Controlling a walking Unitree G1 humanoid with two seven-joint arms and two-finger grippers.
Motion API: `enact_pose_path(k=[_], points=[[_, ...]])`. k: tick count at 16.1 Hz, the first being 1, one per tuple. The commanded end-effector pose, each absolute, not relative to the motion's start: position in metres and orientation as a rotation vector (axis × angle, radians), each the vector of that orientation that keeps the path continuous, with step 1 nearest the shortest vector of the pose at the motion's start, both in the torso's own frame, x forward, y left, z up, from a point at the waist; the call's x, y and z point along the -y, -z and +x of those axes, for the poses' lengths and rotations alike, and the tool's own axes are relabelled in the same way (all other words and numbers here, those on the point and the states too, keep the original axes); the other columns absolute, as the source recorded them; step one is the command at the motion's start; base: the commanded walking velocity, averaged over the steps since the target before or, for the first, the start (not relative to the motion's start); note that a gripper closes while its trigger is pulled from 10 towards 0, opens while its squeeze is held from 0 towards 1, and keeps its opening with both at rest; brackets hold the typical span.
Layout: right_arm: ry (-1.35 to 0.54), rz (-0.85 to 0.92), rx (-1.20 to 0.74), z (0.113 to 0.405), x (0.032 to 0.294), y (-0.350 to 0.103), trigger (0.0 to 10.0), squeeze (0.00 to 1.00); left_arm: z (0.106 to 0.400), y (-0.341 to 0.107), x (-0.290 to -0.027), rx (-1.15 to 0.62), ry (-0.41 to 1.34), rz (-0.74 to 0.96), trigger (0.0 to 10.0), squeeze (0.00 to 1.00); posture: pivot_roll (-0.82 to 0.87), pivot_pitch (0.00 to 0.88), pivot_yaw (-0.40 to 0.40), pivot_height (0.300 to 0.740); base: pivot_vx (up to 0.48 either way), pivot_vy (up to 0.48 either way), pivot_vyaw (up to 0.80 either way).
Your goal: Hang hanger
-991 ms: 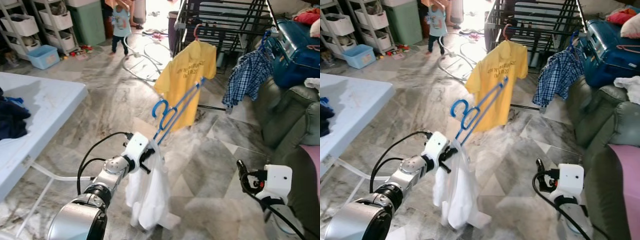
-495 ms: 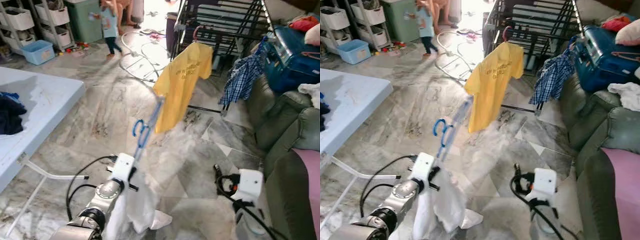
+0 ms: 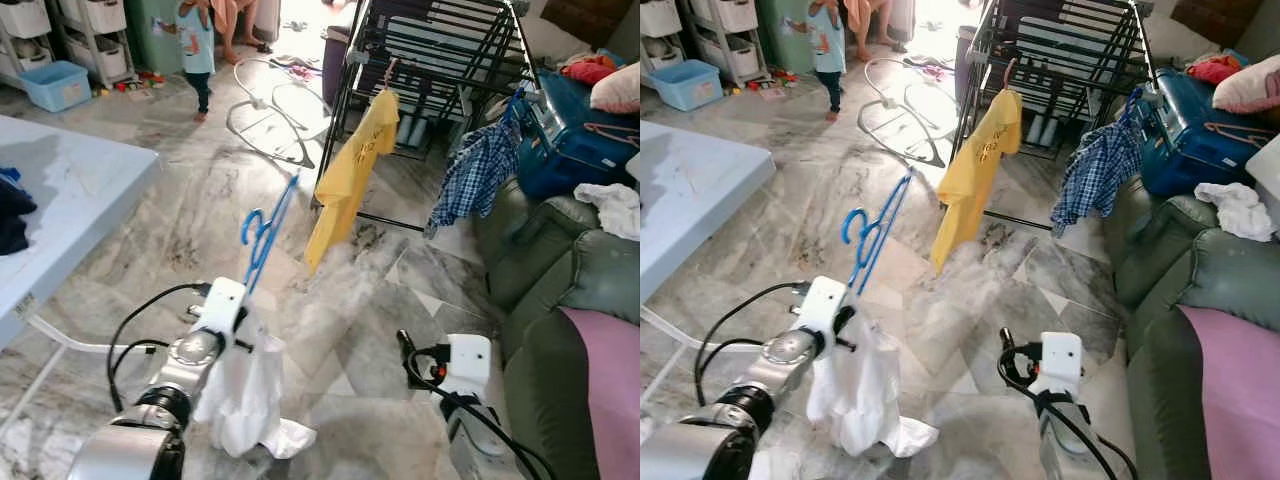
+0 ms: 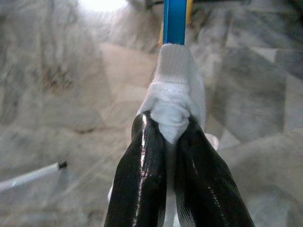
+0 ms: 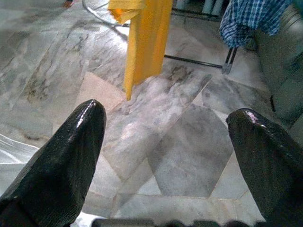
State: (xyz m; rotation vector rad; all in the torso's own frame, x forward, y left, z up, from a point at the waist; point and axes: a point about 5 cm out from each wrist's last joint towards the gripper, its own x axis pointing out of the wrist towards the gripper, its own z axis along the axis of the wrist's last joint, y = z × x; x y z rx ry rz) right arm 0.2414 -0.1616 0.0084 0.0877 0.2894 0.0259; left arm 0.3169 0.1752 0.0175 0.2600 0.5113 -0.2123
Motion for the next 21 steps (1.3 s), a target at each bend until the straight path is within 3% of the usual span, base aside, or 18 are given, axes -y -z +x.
enact_pose_path(k=[1,6,7,8,12,16,21], points=[[0.003,0.09,-0.299,0.242,0.167,-0.004,10.0,0.0,0.323,-0.024,-0.173,-0.481,0.179,0.246,0.0,0.0,0.22,0.0,-0.179,0.74,0.0,0.0,0.0],[-0.022,0.08,-0.254,0.255,0.159,-0.011,10.0,0.0,0.302,-0.011,-0.182,-0.385,0.055,0.212,0.0,0.0,0.26,0.0,-0.173,0.74,0.0,0.0,0.0],[-0.013,0.103,-0.249,0.257,0.161,-0.011,10.0,0.0,0.302,-0.01,-0.182,-0.393,0.045,0.189,0.5,0.0,0.27,0.0,-0.175,0.74,0.0,0.0,0.0],[-0.027,0.096,-0.236,0.259,0.163,-0.014,10.0,0.0,0.306,-0.019,-0.171,-0.311,0.162,0.232,0.0,0.0,0.27,0.0,-0.176,0.74,0.0,0.0,0.0],[-0.079,-0.005,-0.263,0.248,0.176,-0.01,10.0,0.0,0.325,-0.056,-0.153,-0.131,0.49,0.346,0.0,0.0,0.23,0.0,-0.137,0.74,0.0,0.0,0.0],[-0.006,0.067,-0.18,0.243,0.183,-0.018,10.0,0.0,0.331,-0.062,-0.16,-0.136,0.482,0.369,0.0,0.0,0.17,0.008,-0.057,0.74,0.0,0.0,0.0],[0.064,0.08,-0.155,0.239,0.182,-0.018,10.0,0.0,0.334,-0.066,-0.119,-0.095,0.596,0.355,0.0,0.0,0.11,0.0,0.011,0.74,0.0,0.0,0.0]])
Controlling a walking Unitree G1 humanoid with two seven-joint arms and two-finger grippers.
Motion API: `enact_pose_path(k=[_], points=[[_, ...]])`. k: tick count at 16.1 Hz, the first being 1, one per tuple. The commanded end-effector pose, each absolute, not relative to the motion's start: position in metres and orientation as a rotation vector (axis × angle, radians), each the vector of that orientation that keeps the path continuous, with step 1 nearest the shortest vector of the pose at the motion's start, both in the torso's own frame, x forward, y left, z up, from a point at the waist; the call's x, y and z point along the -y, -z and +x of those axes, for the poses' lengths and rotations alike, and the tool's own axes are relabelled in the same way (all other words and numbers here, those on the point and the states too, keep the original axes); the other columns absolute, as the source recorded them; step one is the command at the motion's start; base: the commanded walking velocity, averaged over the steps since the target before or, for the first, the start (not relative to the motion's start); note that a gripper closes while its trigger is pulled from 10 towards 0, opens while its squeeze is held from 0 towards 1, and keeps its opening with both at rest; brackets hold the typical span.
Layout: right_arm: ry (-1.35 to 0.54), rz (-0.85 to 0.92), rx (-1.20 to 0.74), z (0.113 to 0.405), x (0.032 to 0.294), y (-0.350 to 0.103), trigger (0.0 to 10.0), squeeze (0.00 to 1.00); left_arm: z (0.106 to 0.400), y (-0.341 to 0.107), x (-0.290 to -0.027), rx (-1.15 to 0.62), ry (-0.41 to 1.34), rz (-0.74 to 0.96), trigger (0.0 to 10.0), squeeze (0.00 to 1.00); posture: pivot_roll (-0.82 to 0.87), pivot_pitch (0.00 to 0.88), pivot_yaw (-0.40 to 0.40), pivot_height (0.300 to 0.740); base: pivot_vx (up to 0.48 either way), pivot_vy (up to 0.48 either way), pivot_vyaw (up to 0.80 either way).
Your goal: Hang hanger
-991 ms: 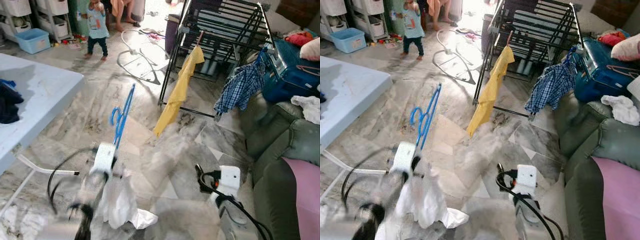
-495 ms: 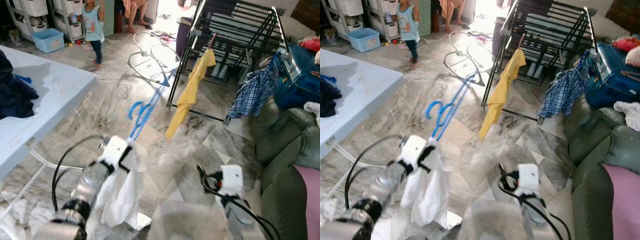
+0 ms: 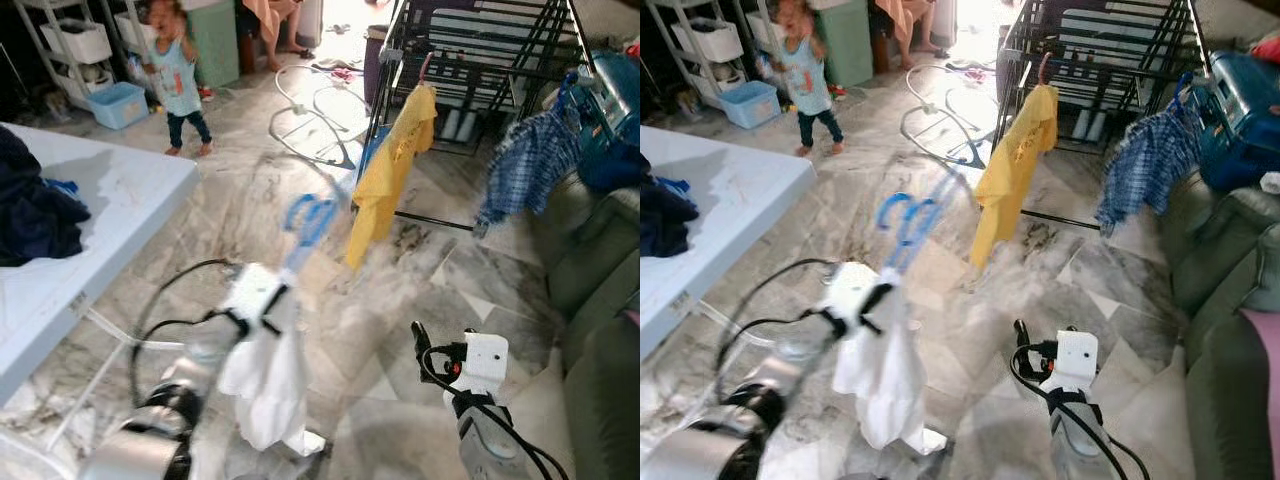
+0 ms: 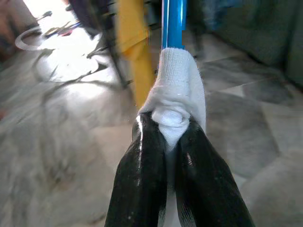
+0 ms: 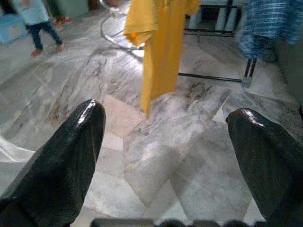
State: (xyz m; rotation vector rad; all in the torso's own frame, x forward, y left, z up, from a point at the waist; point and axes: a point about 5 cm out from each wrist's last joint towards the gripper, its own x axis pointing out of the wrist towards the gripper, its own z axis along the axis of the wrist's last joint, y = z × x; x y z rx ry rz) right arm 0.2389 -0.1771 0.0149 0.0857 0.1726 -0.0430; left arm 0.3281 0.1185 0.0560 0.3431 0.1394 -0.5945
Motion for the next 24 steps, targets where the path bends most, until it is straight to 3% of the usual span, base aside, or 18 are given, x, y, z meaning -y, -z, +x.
enact_pose_path(k=[1,6,12,18,24], points=[[0.075,0.086,-0.156,0.234,0.181,-0.016,10.0,0.0,0.337,-0.073,-0.108,-0.065,0.663,0.373,0.0,0.0,0.08,0.0,0.037,0.74,0.0,0.0,0.0],[-0.026,0.076,-0.246,0.218,0.183,-0.007,10.0,0.0,0.352,-0.108,-0.093,0.051,0.787,0.389,0.0,0.0,0.06,0.028,0.046,0.74,0.0,0.0,0.0],[-0.411,0.003,-0.227,0.226,0.185,-0.046,10.0,0.0,0.343,-0.126,-0.072,0.185,1.049,0.399,0.0,0.0,0.06,0.051,-0.016,0.74,0.0,0.0,0.0],[-0.319,-0.021,-0.284,0.237,0.252,-0.07,10.0,0.0,0.343,-0.153,-0.068,0.326,1.191,0.501,0.0,0.0,0.05,0.064,-0.027,0.74,0.0,0.0,0.0],[-0.367,0.106,-0.273,0.251,0.214,-0.059,10.0,0.0,0.338,-0.17,-0.055,0.448,1.261,0.479,0.0,0.0,0.07,0.068,-0.02,0.74,0.0,0.0,0.0]])
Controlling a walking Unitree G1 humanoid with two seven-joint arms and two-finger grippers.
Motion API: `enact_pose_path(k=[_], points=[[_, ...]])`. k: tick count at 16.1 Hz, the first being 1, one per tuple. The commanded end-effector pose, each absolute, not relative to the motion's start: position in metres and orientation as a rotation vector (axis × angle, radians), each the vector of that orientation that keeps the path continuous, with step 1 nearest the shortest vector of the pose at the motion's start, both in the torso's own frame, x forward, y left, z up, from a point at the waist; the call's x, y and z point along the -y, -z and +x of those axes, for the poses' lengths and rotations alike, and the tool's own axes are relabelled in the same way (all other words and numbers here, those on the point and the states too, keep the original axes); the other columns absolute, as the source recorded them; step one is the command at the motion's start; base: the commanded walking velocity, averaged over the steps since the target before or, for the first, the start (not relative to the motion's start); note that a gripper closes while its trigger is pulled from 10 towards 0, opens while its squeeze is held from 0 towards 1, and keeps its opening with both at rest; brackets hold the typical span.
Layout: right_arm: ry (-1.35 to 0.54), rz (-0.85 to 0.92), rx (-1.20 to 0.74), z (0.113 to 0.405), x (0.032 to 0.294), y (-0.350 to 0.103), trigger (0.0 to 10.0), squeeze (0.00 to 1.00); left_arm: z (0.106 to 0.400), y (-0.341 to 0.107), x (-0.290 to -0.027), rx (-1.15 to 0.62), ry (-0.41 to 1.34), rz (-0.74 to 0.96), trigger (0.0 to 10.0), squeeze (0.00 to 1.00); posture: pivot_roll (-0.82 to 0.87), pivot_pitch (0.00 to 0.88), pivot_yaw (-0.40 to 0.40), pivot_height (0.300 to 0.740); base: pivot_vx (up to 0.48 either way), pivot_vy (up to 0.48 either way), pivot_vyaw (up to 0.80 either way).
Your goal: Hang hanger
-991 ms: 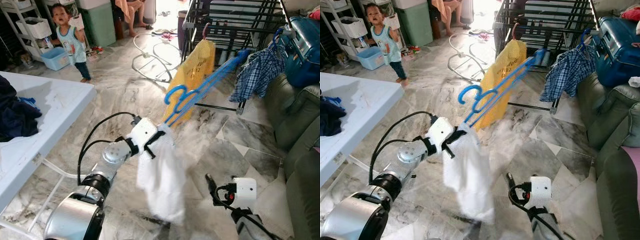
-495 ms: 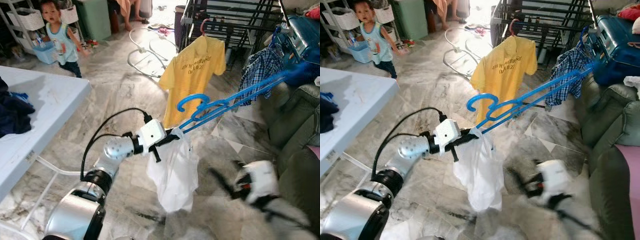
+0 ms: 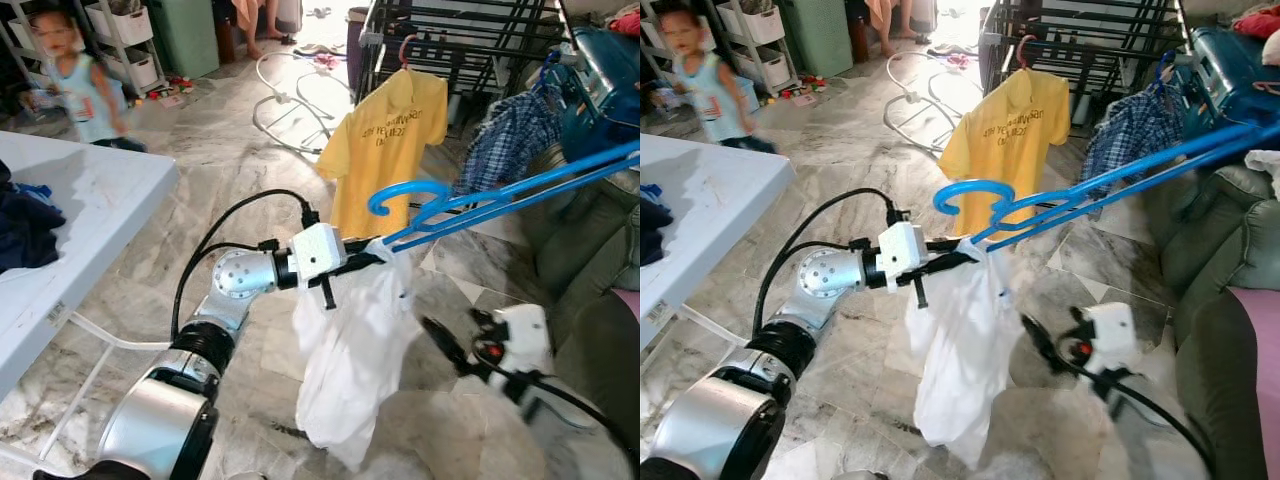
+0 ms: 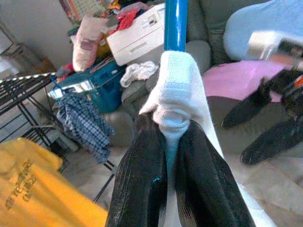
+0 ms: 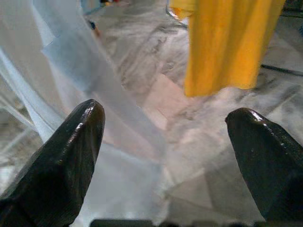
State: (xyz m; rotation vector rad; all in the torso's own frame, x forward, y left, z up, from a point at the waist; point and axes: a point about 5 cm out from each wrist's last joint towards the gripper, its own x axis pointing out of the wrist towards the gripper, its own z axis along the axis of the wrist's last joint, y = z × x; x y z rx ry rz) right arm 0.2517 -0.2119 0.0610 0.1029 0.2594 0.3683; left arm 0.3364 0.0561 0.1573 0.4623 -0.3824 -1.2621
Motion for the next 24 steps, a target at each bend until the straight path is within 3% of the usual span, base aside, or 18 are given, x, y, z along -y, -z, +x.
enact_pose_path(k=[1,11,12,17,21,24], points=[[-0.371,0.122,-0.275,0.252,0.211,-0.058,10.0,0.0,0.337,-0.169,-0.054,0.452,1.267,0.477,0.0,0.0,0.07,0.069,-0.02,0.74,0.0,0.0,0.0],[-0.328,0.261,-0.434,0.254,0.202,-0.017,10.0,0.0,0.326,-0.191,-0.042,0.575,1.324,0.364,0.0,0.0,0.09,0.079,-0.035,0.74,0.0,0.0,0.0],[-0.286,0.288,-0.447,0.253,0.204,-0.012,0.0,0.0,0.324,-0.195,-0.041,0.595,1.332,0.353,0.0,0.0,0.09,0.084,-0.032,0.74,0.0,0.0,0.0],[-0.126,0.317,-0.49,0.236,0.224,0.007,0.0,0.0,0.326,-0.199,-0.046,0.59,1.316,0.354,0.0,0.0,0.09,0.09,-0.032,0.74,0.0,0.0,0.0],[0.292,0.309,-0.458,0.192,0.298,0.013,0.0,0.0,0.33,-0.188,-0.055,0.536,1.277,0.383,0.0,0.0,0.08,0.091,-0.032,0.74,0.0,0.0,0.0],[0.493,0.258,-0.363,0.17,0.346,-0.008,0.0,0.0,0.33,-0.176,-0.057,0.49,1.27,0.389,0.0,0.0,0.05,0.085,-0.026,0.74,0.0,0.0,0.0]])
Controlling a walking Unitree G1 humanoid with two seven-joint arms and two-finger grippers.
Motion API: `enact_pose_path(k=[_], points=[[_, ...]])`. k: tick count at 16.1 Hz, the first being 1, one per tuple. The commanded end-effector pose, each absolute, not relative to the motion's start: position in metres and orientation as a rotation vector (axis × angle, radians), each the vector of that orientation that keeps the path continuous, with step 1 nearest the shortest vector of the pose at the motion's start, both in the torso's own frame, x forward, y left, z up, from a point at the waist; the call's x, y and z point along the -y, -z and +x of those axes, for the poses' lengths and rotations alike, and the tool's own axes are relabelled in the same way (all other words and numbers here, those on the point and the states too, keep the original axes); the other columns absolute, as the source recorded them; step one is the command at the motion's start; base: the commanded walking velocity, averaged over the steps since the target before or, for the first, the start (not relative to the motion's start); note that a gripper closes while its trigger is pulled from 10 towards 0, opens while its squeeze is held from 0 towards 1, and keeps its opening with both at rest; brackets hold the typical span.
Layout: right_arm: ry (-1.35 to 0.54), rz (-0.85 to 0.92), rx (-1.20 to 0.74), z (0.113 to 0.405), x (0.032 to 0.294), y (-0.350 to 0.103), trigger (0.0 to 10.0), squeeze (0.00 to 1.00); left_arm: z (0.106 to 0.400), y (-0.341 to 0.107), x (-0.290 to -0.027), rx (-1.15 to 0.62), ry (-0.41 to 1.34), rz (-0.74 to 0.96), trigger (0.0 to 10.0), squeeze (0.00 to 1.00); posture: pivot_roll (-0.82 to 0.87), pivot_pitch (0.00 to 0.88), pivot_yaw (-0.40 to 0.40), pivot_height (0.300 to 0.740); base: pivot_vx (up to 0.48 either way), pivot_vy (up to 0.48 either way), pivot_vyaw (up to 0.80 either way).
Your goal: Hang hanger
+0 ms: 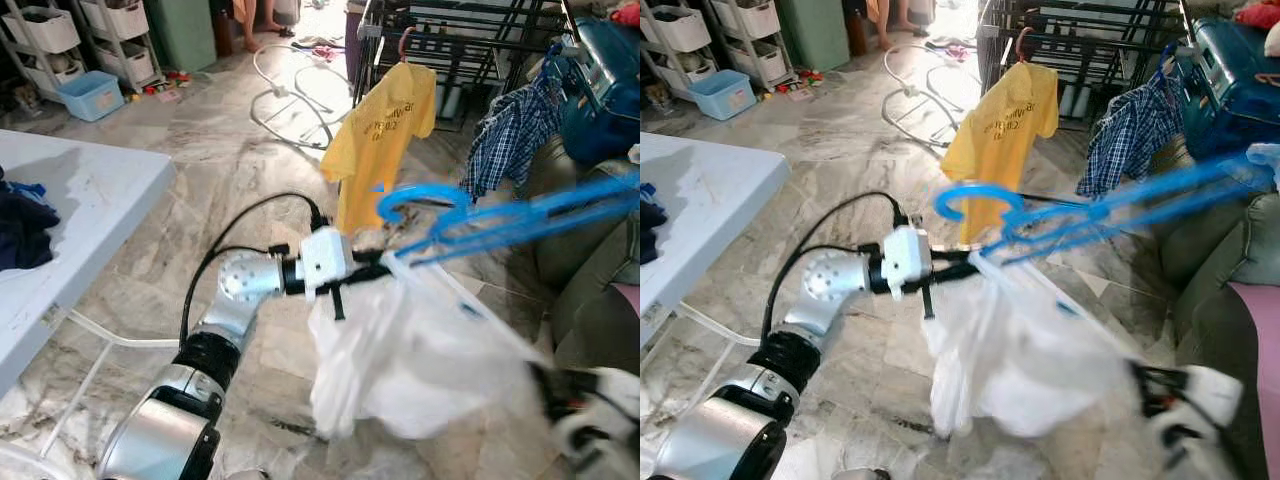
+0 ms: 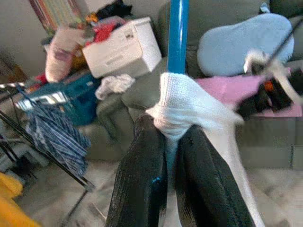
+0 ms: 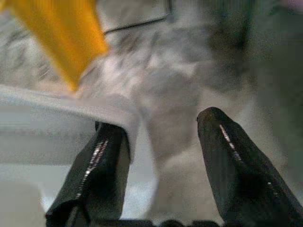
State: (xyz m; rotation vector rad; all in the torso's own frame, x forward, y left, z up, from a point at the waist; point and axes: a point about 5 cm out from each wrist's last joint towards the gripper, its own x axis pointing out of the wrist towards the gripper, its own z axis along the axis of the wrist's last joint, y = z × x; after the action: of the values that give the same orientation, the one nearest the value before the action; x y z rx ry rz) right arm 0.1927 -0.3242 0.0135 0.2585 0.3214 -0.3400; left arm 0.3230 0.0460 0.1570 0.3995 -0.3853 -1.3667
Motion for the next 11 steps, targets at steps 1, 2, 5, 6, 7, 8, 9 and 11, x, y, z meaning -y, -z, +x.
enact_pose_path(k=[1,2,5,6,7,8,9,11], points=[[0.543,0.234,-0.327,0.164,0.361,-0.019,0.0,0.0,0.329,-0.171,-0.057,0.474,1.272,0.395,0.0,0.0,0.04,0.083,-0.024,0.74,0.0,0.0,0.0],[0.584,0.202,-0.288,0.16,0.373,-0.031,0.0,0.0,0.328,-0.164,-0.058,0.45,1.278,0.408,0.0,0.0,0.04,0.082,-0.024,0.74,0.0,0.0,0.0],[0.679,0.081,-0.124,0.159,0.404,-0.083,0.0,0.0,0.321,-0.135,-0.065,0.338,1.303,0.447,0.0,0.0,0.02,0.077,-0.023,0.74,0.0,0.0,0.0],[0.695,0.058,-0.065,0.161,0.409,-0.103,0.0,0.0,0.318,-0.123,-0.069,0.29,1.301,0.456,0.0,0.0,0.02,0.076,-0.023,0.74,0.0,0.0,0.0],[0.696,0.027,-0.024,0.165,0.411,-0.118,0.0,0.0,0.316,-0.114,-0.072,0.249,1.306,0.477,0.0,0.0,0.02,0.074,-0.022,0.74,0.0,0.0,0.0],[0.692,0.005,0.03,0.17,0.412,-0.136,0.0,0.0,0.313,-0.103,-0.077,0.195,1.298,0.489,0.0,0.0,0.01,0.072,-0.021,0.74,0.0,0.0,0.0],[0.689,-0.005,0.062,0.173,0.411,-0.146,0.0,0.0,0.311,-0.096,-0.08,0.162,1.289,0.5,0.0,0.0,0.01,0.071,-0.022,0.74,0.0,0.0,0.0],[0.676,-0.044,0.114,0.18,0.404,-0.169,0.0,0.0,0.31,-0.081,-0.09,0.069,1.242,0.512,0.0,0.0,0.0,0.068,-0.024,0.74,0.0,0.0,0.0]])
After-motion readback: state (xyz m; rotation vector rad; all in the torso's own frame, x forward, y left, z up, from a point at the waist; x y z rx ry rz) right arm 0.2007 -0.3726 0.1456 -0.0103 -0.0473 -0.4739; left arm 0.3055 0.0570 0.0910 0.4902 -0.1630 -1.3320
